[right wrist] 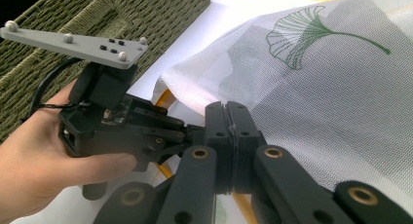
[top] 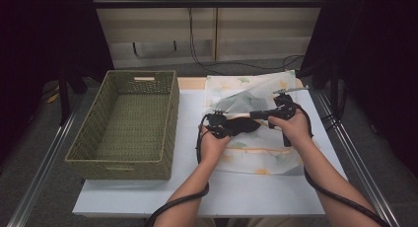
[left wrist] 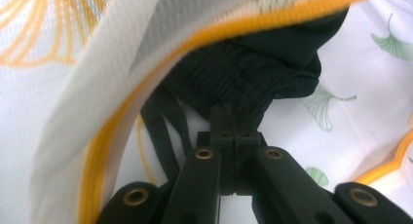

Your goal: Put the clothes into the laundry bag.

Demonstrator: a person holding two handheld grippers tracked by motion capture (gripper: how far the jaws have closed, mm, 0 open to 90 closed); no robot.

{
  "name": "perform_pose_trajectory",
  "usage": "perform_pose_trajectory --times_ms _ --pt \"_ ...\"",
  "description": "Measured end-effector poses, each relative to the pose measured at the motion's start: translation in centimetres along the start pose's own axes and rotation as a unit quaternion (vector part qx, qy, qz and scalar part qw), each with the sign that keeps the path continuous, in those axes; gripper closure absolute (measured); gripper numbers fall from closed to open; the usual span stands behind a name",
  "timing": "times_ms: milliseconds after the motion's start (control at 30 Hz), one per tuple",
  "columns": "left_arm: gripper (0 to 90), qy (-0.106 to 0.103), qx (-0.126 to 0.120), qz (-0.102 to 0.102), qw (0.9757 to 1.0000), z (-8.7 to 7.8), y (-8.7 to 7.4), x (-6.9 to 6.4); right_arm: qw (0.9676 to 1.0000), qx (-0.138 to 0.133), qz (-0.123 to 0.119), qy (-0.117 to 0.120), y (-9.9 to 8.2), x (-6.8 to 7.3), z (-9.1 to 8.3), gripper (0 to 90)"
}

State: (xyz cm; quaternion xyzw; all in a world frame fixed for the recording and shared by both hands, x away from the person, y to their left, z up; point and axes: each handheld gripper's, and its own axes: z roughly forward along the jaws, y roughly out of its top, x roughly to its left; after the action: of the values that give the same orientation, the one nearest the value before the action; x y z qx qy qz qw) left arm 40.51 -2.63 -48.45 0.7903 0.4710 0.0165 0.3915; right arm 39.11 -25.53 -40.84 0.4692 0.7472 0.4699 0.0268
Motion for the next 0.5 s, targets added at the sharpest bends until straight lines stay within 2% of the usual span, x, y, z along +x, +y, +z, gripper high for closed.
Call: perform_pose_trajectory --times_ms 300,333,367,500 --pt "90.0 0.003 -0.015 -0.002 0.9999 0.8 0.4 -0.3 1.0000 0.000 0.001 0.003 0.0 -0.1 0.1 89.7" --pt "90.0 0.002 -0.020 -0.008 0.9998 1.0 0.5 -0.4 1.0000 0.000 0.000 0.003 0.0 -0.1 0.1 89.7" --pt "90.0 0.002 -0.014 0.001 0.9999 1.0 0.5 -0.3 1.0000 0.000 0.001 0.003 0.1 -0.1 0.0 89.7" --pt "90.0 0.001 -0.021 -0.006 0.9998 1.4 0.8 -0.5 1.0000 -0.002 0.000 0.003 0.1 -0.1 0.0 89.7"
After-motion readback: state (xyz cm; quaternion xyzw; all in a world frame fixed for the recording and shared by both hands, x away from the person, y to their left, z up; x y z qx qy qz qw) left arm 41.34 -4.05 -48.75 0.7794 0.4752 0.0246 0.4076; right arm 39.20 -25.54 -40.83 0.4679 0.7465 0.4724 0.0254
